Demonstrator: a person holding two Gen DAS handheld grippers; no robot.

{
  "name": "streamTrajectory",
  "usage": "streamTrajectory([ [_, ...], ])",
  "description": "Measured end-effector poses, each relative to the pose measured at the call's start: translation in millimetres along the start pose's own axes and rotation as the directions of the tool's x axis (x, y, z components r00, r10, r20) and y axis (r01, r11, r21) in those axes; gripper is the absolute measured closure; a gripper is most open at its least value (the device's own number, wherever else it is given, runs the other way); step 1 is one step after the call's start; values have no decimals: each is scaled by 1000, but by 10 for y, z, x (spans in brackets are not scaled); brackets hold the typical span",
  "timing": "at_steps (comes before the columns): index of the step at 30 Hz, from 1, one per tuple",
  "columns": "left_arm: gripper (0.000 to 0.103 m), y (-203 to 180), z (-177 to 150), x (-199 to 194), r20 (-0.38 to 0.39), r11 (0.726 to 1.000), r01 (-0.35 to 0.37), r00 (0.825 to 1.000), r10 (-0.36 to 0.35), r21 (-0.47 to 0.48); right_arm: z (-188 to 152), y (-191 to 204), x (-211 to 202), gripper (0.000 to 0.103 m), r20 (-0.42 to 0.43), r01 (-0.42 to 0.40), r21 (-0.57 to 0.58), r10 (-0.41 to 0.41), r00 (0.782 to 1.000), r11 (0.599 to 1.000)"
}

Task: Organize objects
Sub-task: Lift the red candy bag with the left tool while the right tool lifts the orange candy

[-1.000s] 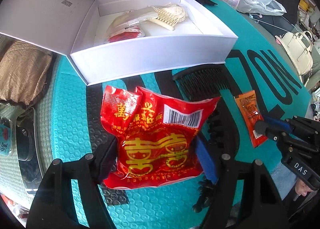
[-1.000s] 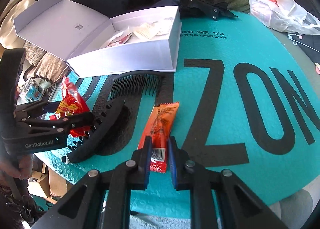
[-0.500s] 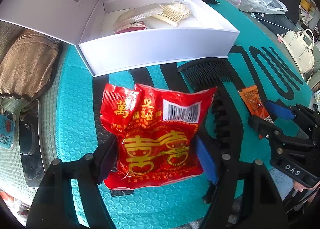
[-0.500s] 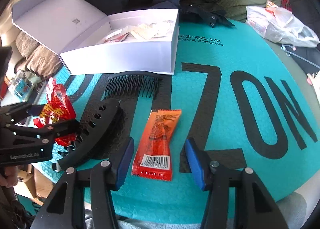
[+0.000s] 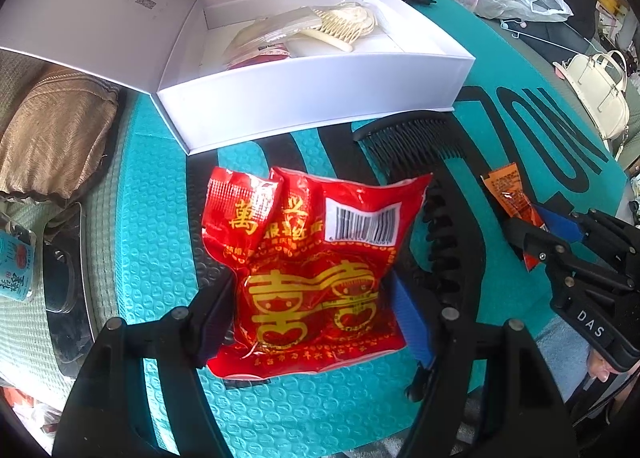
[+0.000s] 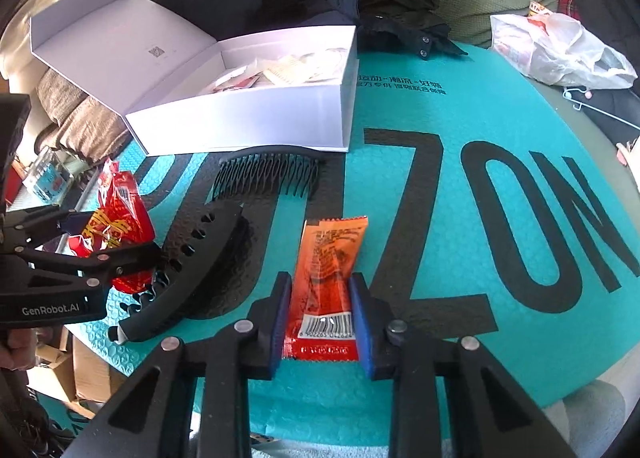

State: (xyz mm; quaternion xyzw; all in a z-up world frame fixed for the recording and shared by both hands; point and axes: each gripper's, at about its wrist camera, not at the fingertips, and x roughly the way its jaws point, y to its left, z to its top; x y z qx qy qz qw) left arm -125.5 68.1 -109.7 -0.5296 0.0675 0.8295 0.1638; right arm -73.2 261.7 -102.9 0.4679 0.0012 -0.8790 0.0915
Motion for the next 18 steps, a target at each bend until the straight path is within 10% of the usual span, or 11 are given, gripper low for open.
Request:
streamTrajectory([
  [18,39,0,-30,-225,11,999,13,1000,-13,-36,4,36,-138,76,6,-77,9,77,997,997],
])
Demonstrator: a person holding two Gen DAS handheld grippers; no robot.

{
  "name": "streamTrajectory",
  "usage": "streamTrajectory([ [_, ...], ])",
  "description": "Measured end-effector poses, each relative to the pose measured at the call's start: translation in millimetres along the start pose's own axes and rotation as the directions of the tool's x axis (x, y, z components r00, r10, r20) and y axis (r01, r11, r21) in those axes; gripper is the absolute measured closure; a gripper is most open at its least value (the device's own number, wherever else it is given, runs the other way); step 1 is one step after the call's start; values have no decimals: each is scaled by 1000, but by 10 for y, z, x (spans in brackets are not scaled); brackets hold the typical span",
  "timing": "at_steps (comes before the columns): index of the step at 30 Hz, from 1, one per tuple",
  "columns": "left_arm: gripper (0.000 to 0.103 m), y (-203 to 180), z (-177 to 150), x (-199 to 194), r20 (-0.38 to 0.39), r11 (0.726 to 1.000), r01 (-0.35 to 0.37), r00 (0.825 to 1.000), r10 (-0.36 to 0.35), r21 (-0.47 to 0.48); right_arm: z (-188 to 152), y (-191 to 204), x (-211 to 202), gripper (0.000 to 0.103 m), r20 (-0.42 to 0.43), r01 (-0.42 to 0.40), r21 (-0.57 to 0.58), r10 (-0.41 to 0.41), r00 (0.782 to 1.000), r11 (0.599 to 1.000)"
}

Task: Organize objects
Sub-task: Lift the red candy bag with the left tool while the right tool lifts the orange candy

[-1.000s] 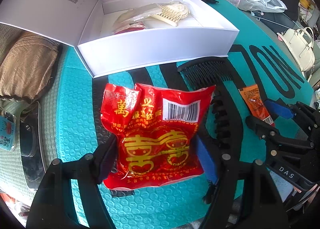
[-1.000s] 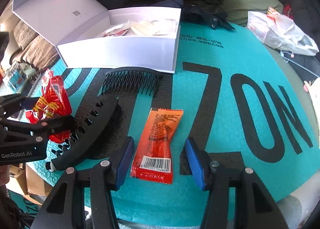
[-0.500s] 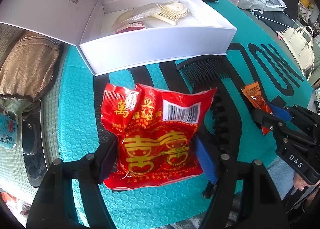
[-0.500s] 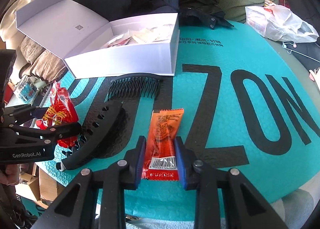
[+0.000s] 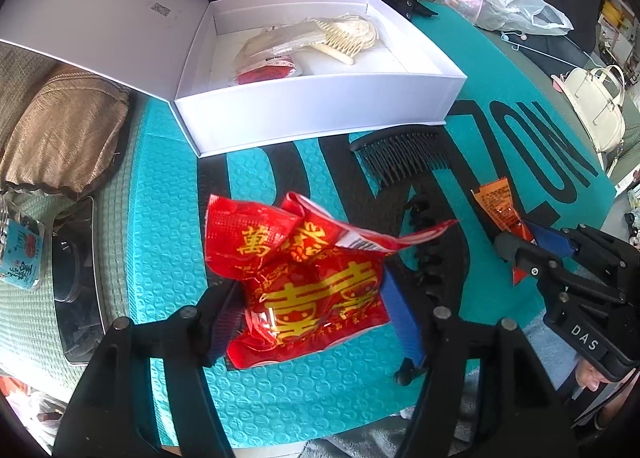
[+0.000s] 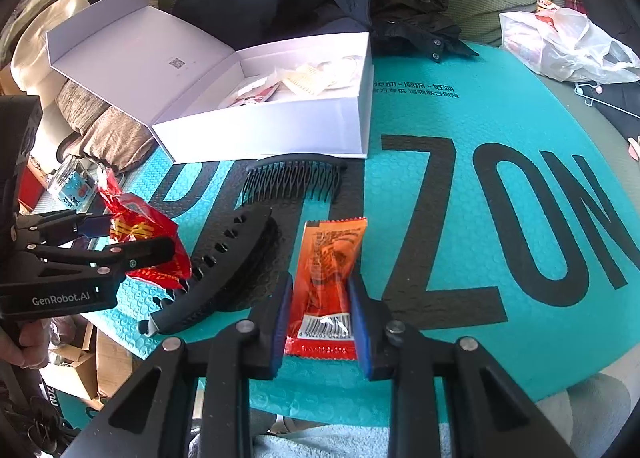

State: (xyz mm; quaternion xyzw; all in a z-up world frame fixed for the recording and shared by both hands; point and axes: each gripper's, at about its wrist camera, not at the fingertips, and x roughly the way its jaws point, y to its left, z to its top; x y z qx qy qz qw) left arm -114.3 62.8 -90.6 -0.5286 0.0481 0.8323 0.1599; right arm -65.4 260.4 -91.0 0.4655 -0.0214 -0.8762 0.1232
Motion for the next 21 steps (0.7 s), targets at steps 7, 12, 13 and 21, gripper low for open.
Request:
streamTrajectory([
  [7,38,72,-25,68,-21,998,25,999,-26,-54,-37,26,0,76,-9,-18,5,18,1000,1000],
  [12,37,81,-67,107,-33,998,24,999,-26,-55,-65,23,43,76,-23,-25,14,26,999,1000],
  [13,37,79,-74,105,-28,998,23,999,-24,-54,-67,27,40,76,-22,-26,13,26,999,1000],
  [21,39,46,-102,49,16,999,11,1000,-11,-32,-72,28,32,76,-20,-28,16,29,999,999],
])
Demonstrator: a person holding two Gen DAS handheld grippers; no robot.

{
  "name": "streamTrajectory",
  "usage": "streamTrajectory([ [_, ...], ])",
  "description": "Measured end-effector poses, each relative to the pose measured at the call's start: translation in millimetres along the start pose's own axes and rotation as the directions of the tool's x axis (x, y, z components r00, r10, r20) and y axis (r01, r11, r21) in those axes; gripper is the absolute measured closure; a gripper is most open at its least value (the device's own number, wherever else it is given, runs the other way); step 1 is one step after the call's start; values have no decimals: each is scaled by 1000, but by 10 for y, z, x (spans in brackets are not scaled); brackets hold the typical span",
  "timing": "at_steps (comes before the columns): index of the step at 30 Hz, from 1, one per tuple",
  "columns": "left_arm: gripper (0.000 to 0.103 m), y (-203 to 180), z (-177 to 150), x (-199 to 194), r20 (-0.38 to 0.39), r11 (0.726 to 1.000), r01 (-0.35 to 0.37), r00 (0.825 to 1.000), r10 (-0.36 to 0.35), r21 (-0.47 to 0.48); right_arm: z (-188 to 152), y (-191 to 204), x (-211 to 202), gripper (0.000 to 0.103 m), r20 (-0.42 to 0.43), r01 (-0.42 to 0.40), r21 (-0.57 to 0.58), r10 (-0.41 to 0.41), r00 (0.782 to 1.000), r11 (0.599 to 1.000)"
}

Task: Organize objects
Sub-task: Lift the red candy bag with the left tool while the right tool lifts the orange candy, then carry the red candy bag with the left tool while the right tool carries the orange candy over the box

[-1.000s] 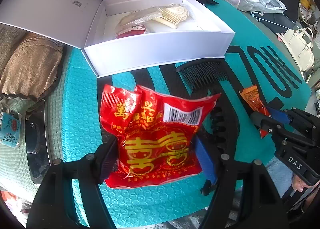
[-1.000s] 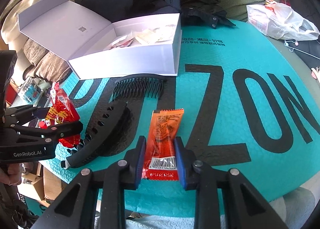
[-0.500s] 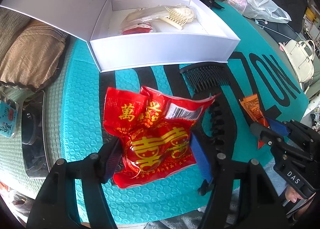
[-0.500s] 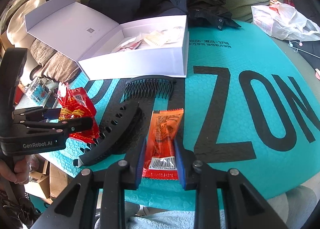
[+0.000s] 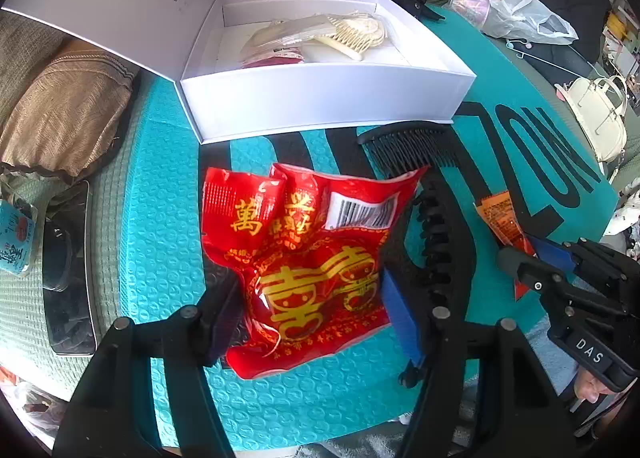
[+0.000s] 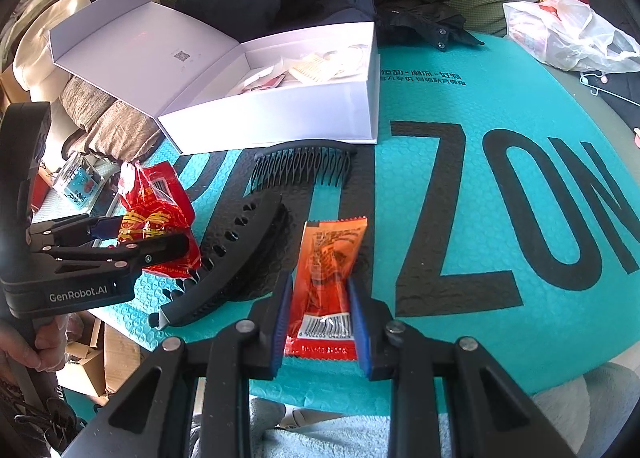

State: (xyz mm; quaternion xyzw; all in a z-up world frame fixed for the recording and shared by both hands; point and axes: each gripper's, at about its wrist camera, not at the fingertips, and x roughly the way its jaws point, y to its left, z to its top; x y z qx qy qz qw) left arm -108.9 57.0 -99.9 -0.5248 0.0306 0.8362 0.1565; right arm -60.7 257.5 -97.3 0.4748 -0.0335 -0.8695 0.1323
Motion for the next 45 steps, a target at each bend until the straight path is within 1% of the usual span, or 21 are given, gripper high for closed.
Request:
streamTrajectory([
  [5,40,17,21,-105,12,1000,14,1000,-14,-8,2,4,-18,76,3,-2,0,2,1000,1000],
  [10,40,24,67,-265,35,1000,-1,999,2,-20,26,17,-85,76,20,-7,-2,7,1000,1000],
  [17,39,-36,103,-601,84,1000,-21,996,23,-22,115,98,-391,76,92,-23,-36,26,995,999],
  [23,39,-127,150,-827,116,999,-27,993,29,-17,180,144,-620,76,128,-36,-59,44,991,998],
  [30,39,-234,336,-1009,148,1000,-24,989,22,11,321,174,-828,76,164,-61,-90,76,984,994],
  [38,39,-262,658,-1008,163,1000,-9,987,6,20,580,202,-848,76,176,-87,-118,107,979,989],
  [45,39,-226,872,-918,166,1000,5,986,-8,21,850,207,-744,76,180,-79,-141,104,978,987],
])
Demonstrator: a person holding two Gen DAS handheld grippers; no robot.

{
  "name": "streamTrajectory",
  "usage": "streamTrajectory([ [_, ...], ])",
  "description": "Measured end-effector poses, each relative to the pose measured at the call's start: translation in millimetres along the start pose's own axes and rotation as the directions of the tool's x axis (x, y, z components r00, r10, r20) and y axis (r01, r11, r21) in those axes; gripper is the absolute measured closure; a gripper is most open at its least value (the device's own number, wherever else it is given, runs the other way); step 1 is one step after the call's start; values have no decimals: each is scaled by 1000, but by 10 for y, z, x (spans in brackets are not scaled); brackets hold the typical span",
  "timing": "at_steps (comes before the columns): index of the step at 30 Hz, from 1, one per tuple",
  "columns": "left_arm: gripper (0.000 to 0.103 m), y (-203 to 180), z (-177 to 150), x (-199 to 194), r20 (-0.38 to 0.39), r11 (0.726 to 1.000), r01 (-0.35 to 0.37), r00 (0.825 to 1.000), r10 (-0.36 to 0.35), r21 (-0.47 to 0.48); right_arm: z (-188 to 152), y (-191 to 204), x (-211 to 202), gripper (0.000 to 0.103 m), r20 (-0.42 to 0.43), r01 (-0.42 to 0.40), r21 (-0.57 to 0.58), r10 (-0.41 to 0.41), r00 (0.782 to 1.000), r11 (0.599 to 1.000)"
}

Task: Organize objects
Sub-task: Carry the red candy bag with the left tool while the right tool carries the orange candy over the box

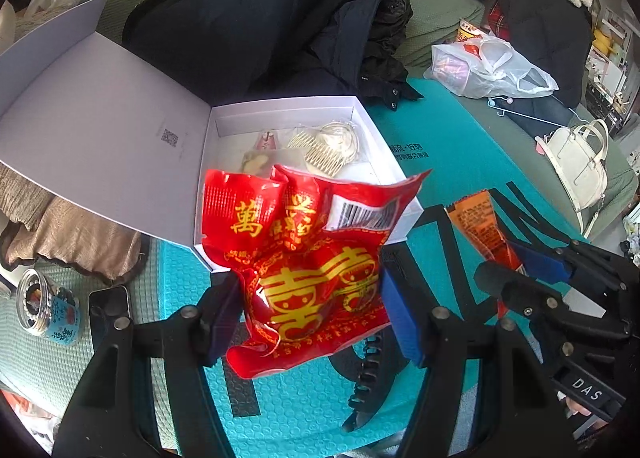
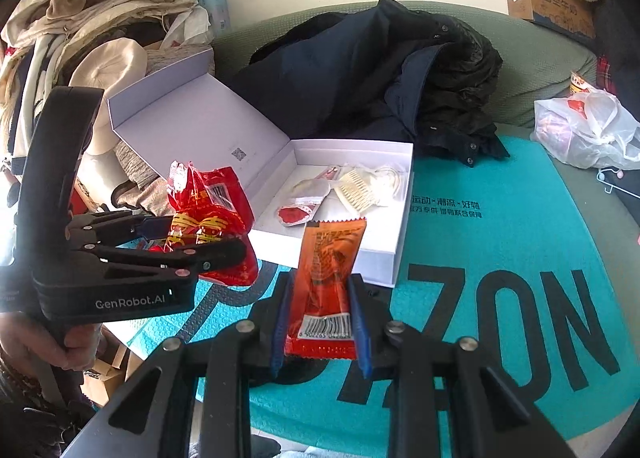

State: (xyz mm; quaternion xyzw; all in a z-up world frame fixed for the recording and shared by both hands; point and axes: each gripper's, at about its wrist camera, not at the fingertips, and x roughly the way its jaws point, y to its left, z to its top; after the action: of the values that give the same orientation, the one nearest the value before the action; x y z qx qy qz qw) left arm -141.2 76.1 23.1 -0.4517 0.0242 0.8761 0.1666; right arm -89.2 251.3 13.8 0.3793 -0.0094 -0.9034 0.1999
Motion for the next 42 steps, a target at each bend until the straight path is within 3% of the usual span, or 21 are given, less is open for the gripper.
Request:
streamTrajectory([
  [18,39,214,635,344,33,999,-41,999,41,-13,626,-48,456,76,32,-33,-59,35,999,998],
  [26,39,276,897,589,37,997,-76,996,77,-9,870,-147,817,76,3,-35,-57,35,999,998],
  [31,39,340,1087,744,40,995,-101,994,102,-13,981,-240,1084,76,-40,-31,-2,31,999,1000],
  [42,39,491,1418,1022,33,989,-146,989,146,-17,1297,-282,1256,76,-33,28,0,-28,999,1000],
])
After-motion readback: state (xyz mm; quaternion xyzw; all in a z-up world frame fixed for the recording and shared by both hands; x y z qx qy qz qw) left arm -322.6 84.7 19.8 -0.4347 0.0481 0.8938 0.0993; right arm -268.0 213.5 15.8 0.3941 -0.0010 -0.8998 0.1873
